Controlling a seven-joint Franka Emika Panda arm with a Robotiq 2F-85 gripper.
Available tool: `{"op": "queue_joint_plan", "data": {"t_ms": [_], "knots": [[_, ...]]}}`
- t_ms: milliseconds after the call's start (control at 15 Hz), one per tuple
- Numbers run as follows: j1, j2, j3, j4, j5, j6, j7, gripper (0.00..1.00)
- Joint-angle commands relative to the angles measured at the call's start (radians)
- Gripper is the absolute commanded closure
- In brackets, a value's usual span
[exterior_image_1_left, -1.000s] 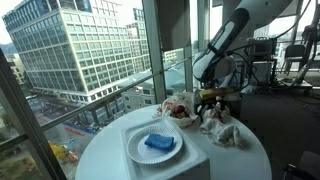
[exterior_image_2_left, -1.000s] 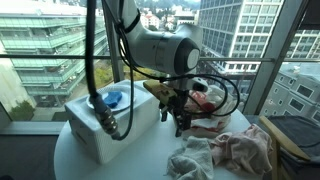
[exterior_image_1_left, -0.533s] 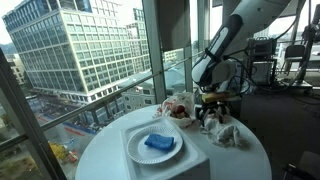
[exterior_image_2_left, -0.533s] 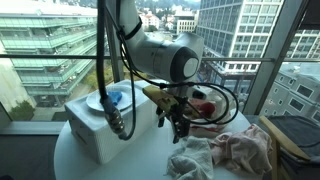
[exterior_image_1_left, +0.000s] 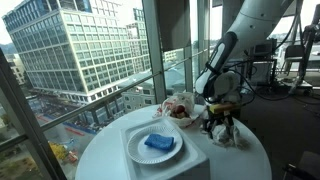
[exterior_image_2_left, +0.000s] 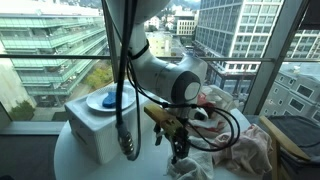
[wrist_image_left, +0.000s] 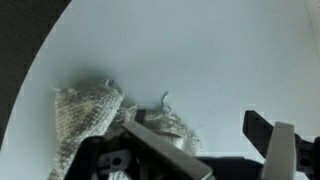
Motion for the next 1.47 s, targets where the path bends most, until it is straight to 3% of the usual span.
{"op": "queue_joint_plan", "data": {"t_ms": [0,400,667,733,1200,1400], "knots": [[0.036,0.008,-0.049,-0.012,0.000,0.024,0.004,0.00],[0.112,0.069,-0.139,-0.006,-0.047,0.206,0.127,0.00],[0.153,0.118,-0.179,0.022,-0.014,0.229,0.249,0.00],[0.161,0.119,-0.186,0.019,-0.008,0.232,0.276,0.21],[0.224,0.099,-0.238,-0.025,-0.013,0.284,0.404,0.73],[0.221,0.087,-0.234,-0.023,0.003,0.201,0.449,0.95]]}}
